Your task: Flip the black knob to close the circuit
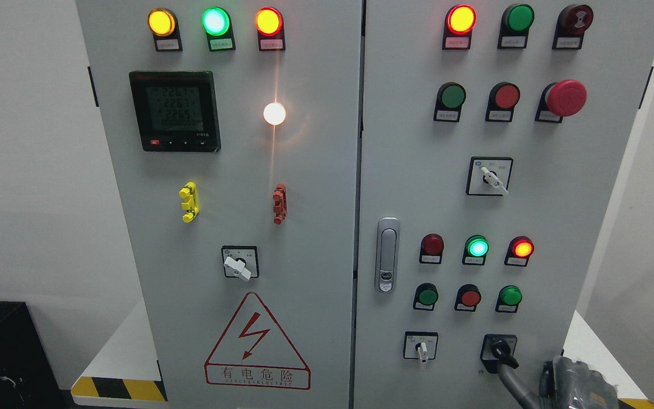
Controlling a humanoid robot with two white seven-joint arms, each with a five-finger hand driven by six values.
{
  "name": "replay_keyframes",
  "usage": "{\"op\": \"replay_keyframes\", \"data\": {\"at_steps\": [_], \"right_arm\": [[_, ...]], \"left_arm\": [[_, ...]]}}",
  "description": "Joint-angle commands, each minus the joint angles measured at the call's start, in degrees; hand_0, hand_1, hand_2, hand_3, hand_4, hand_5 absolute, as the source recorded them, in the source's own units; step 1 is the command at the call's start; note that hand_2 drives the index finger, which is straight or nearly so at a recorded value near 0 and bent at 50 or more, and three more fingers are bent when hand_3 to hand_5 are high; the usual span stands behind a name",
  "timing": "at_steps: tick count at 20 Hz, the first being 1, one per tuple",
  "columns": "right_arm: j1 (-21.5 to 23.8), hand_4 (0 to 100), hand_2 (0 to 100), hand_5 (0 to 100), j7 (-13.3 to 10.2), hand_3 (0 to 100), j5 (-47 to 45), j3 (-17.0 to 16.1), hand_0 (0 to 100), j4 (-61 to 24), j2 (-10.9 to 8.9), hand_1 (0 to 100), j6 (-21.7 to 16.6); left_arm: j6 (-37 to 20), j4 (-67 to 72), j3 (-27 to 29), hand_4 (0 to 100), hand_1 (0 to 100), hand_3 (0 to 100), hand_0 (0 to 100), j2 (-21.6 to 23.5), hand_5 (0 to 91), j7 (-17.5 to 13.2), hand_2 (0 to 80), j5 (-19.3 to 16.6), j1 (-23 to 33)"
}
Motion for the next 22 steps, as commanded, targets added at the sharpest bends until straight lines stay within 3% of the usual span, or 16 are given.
{"op": "replay_keyframes", "data": {"at_steps": [1,9,22], "right_arm": [[0.6,100,92,100,-0.4,100,-0.3,1.8,0,-0.2,-0.13,2,-0.2],[2.0,100,92,100,-1.0,100,-0.3,5.0,0,-0.9,-0.04,3,-0.3],[5.9,98,88,100,-2.3,100,-4.2,7.5,0,-7.1,0.48,4,-0.8]], "left_arm": [[0.0,-1.7,0.0,0,56,0,12,0.0,0.0,0.0,0.0,0.0,1.3],[0.0,-1.7,0.0,0,56,0,12,0.0,0.0,0.0,0.0,0.0,1.3],[0.0,-1.7,0.0,0,56,0,12,0.0,0.0,0.0,0.0,0.0,1.3]]}}
